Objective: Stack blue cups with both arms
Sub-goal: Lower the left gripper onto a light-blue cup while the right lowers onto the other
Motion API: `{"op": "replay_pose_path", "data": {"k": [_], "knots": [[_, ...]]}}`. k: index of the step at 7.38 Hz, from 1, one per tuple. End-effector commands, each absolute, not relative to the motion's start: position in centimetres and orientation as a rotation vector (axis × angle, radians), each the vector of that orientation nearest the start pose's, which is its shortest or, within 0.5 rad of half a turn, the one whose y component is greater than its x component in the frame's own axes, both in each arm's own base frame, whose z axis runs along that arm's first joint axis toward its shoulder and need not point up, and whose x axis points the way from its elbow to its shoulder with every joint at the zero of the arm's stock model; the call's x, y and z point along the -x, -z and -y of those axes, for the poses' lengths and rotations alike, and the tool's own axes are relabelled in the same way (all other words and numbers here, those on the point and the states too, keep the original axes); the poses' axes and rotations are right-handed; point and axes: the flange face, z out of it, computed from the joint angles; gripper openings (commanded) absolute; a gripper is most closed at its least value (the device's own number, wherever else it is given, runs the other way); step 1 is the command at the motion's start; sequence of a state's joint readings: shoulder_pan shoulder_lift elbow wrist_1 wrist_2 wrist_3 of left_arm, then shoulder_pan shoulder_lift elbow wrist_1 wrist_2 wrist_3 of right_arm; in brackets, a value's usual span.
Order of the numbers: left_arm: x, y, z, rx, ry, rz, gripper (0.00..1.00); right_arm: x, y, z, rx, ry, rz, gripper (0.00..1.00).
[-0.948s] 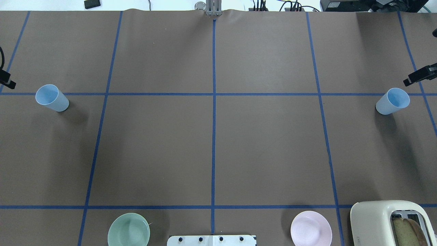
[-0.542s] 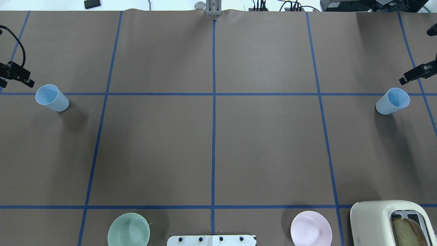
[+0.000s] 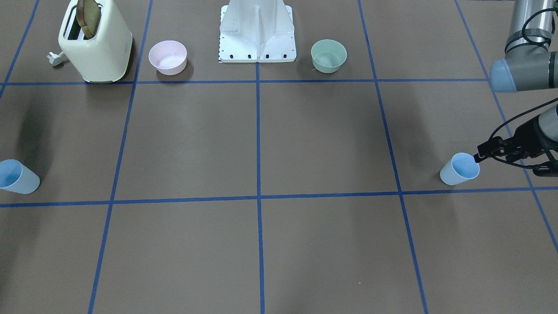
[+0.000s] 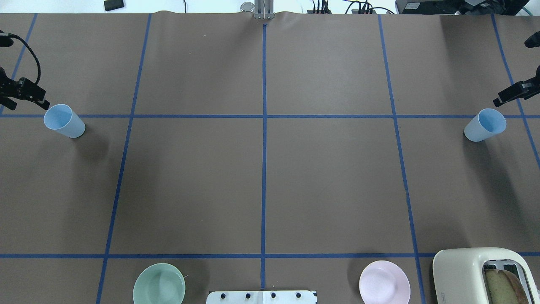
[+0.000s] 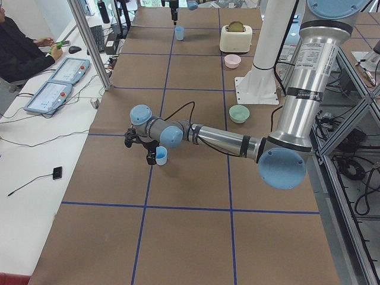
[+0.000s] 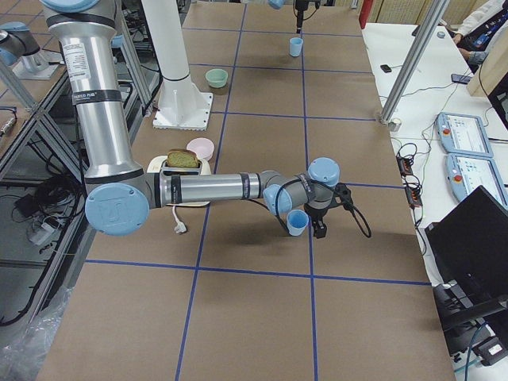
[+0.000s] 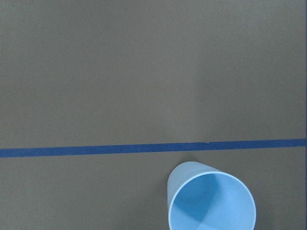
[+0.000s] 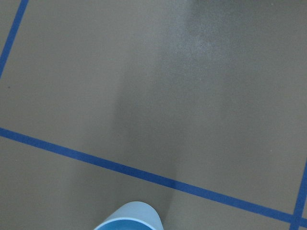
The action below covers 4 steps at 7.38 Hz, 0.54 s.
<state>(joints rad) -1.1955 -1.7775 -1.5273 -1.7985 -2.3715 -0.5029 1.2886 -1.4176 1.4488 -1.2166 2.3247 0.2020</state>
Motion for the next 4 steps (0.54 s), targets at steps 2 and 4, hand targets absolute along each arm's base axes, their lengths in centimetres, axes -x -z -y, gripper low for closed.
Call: {"op": "replay_pose_path", "data": {"k": [2,4], "knots": [[-17.0,-56.3,57.6,0.005,-0.051,-0.875,0.98,9.7,-60.4,56.7,-0.173,0.218,0.815,1.0],[-17.4,-56.5,57.6,0.008,-0.055,-0.875,0.98,9.7,-60.4,56.6,-0.171,0.218,0.815,1.0]]}}
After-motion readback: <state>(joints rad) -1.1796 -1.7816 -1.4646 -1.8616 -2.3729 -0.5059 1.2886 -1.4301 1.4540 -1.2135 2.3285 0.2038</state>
